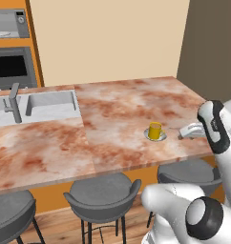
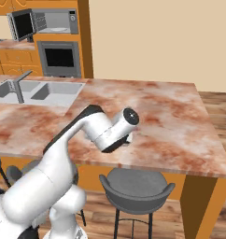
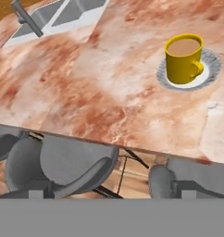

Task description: Pick the cup of tea, navigate to the dining table, and place it on the saucer.

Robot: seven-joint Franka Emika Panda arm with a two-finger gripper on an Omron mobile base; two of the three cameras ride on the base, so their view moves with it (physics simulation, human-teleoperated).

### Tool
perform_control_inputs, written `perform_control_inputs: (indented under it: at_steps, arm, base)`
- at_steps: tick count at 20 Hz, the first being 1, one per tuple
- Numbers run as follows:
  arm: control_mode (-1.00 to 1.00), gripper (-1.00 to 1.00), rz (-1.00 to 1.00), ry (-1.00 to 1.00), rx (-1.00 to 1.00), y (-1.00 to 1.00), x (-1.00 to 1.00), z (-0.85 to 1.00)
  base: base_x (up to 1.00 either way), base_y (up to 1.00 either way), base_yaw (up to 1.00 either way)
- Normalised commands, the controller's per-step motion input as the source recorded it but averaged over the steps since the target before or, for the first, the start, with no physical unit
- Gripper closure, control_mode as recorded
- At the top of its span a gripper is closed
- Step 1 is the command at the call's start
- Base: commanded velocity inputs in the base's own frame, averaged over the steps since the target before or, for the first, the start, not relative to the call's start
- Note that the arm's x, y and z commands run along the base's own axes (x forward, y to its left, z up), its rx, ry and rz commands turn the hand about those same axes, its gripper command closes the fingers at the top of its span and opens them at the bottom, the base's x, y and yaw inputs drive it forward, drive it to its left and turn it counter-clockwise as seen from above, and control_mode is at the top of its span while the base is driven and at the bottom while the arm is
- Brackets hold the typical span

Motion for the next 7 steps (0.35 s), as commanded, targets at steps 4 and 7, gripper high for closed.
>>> perform_control_inputs:
  at_steps: [4, 7]
  arm:
    - [-1.0, -1.0, 0.0, 0.0, 0.0, 0.22, -0.85, 0.24]
    - [-1.0, -1.0, 0.0, -0.02, -0.01, 0.35, -0.84, 0.34]
  base:
    - [0.0, 0.0, 0.0]
    - [0.0, 0.0, 0.0]
